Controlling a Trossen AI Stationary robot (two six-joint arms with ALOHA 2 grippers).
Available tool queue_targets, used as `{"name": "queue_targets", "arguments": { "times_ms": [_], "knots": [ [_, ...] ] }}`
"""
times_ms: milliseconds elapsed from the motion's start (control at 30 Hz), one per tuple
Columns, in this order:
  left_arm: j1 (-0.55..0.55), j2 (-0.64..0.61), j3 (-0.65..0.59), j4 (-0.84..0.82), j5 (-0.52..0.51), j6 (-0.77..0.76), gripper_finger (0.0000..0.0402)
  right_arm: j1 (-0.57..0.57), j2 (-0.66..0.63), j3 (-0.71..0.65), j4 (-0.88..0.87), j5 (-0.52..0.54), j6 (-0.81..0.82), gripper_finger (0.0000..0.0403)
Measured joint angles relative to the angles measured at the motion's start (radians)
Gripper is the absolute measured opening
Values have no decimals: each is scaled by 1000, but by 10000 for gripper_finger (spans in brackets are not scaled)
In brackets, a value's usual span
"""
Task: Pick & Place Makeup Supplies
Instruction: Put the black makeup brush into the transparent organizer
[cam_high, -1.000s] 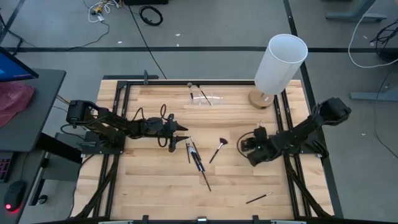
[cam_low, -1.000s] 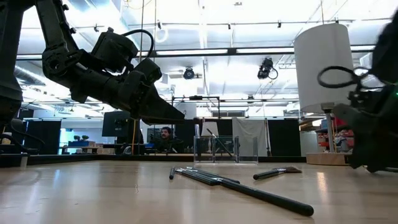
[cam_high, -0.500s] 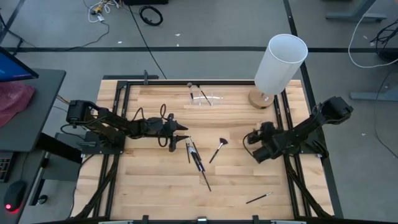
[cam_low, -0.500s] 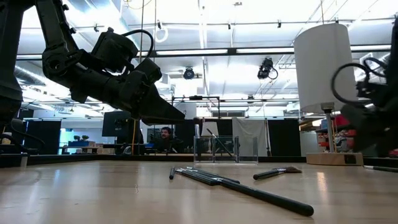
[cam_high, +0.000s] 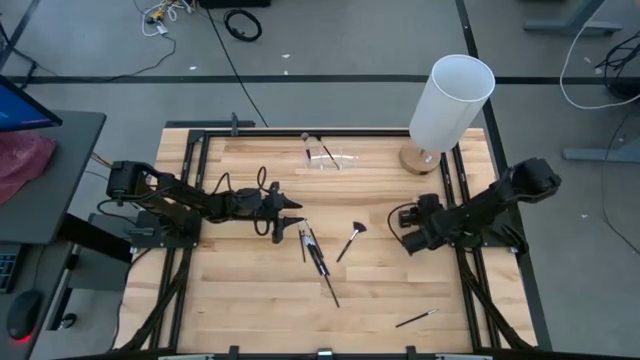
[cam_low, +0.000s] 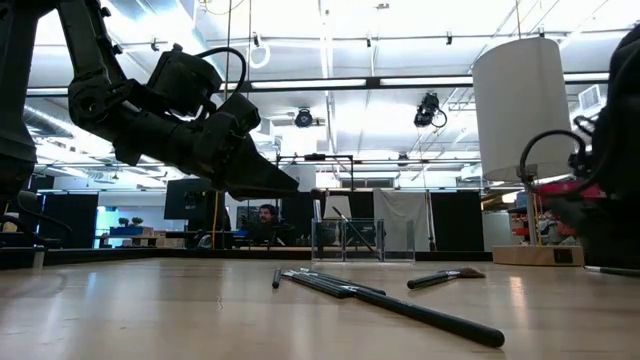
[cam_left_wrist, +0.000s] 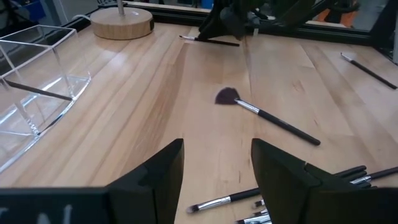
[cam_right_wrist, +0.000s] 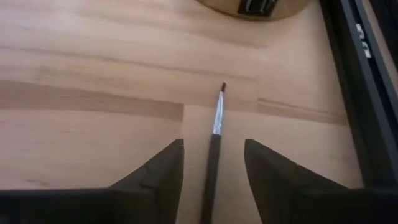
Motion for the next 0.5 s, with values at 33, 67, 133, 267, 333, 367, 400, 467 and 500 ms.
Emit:
{"name": "queue_targets", "arguments": {
  "times_ms": [33,67,133,267,333,367,400,467,500],
  "knots": [
    [0,0,0,-1,0,0,193,-12,12,0,8,-7,-12,164],
    [0,0,0,-1,0,0,193,-22,24,0,12,-11,-23,159],
    [-1,0,0,-1,0,0,193,-36,39,1,25,-20,-40,147],
    [-1,0,0,-1,0,0,193,-45,45,-9,82,-23,-69,121],
    [-1,0,0,-1,4,0,193,-43,43,-33,138,-12,-71,106],
    [-1,0,0,-1,8,0,193,-38,41,-48,169,-6,-71,98],
    [-1,0,0,-1,10,0,193,-30,39,-60,193,5,-72,90],
    [-1,0,0,-1,10,0,193,-5,42,-74,232,36,-66,74],
    [-1,0,0,-1,11,0,193,11,43,-73,235,40,-54,66]
  ]
}}
